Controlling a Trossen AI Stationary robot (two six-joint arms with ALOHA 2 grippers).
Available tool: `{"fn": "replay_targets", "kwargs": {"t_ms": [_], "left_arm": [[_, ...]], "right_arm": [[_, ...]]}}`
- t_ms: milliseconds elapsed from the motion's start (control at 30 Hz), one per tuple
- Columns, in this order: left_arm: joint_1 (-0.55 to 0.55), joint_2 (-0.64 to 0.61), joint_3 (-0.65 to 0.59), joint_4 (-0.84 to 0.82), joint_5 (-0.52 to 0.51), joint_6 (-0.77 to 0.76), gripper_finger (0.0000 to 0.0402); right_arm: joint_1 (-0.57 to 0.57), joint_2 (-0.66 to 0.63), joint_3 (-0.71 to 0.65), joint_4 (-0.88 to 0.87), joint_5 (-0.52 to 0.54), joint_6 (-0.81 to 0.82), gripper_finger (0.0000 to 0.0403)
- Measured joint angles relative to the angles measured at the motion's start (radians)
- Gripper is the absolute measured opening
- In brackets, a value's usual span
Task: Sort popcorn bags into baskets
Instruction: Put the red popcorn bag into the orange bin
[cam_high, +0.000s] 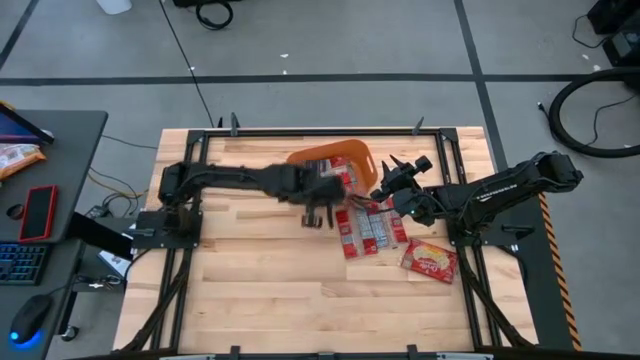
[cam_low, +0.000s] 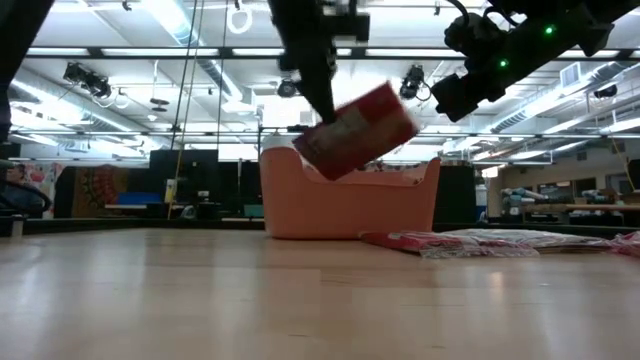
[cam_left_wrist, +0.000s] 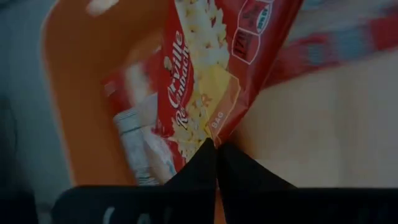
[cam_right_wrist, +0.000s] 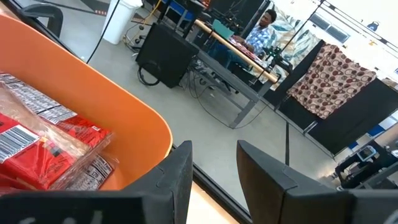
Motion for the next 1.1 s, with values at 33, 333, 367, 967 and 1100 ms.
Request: {"fn": "replay_targets", "kwargs": {"t_ms": [33,333,367,967,1100], "left_arm": [[0.025,0.007,0.0,0.014,-0.012,-0.017,0.001],[0.206,0.061,0.0,0.041,0.029,-0.026,0.0019],[0.215,0.062,0.0,0.04,0.052,-0.027,0.0026],[0.12,-0.132,-0.153,0.131,0.213,-0.023,0.0109],[0.102,-0.255,-0.325,0.27,0.204,-0.055,0.0099]], "right_arm": [[0.0,0.0,0.0,0.0,0.0,0.0,0.013],[-0.005,0.0,0.0,-0.003,-0.001,-0.002,0.013],[-0.006,0.0,0.0,-0.005,-0.003,-0.001,0.013],[-0.013,0.0,0.0,-0.029,-0.118,-0.005,0.013],[-0.011,0.0,0.0,-0.022,-0.203,-0.026,0.013]]}}
